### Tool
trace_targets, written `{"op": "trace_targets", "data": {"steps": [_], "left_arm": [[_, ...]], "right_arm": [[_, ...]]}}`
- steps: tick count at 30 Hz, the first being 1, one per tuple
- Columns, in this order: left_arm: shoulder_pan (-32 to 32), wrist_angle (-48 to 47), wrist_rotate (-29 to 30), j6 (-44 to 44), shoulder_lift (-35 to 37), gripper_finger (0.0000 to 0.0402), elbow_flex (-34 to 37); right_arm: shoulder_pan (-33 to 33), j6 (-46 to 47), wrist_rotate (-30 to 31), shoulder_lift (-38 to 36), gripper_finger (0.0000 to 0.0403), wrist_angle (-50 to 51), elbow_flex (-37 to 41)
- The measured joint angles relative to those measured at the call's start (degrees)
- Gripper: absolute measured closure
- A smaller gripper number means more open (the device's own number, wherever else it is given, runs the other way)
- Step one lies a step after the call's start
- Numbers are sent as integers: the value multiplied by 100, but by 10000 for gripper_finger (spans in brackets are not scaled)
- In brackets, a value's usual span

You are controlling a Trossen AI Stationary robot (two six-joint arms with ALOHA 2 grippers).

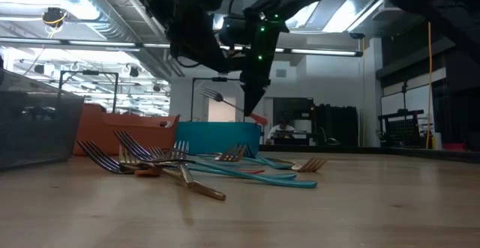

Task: Sort silverware by color (type)
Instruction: Put the orange fork into the blue bin

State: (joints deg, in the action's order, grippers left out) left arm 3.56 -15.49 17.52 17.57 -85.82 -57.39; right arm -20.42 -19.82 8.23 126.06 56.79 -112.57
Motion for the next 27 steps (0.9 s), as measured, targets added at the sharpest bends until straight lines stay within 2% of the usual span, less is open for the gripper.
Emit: {"op": "trace_targets", "data": {"steps": [8, 22, 27], "left_arm": [[1, 0, 0, 4, 0, 328, 0], [1, 0, 0, 6, 0, 328, 0], [1, 0, 0, 6, 0, 328, 0]], "right_arm": [[303, -476, 605, 0, 403, -53, 89], [310, -458, 615, 0, 403, -338, 91], [310, -446, 450, 0, 403, -505, 91]]}}
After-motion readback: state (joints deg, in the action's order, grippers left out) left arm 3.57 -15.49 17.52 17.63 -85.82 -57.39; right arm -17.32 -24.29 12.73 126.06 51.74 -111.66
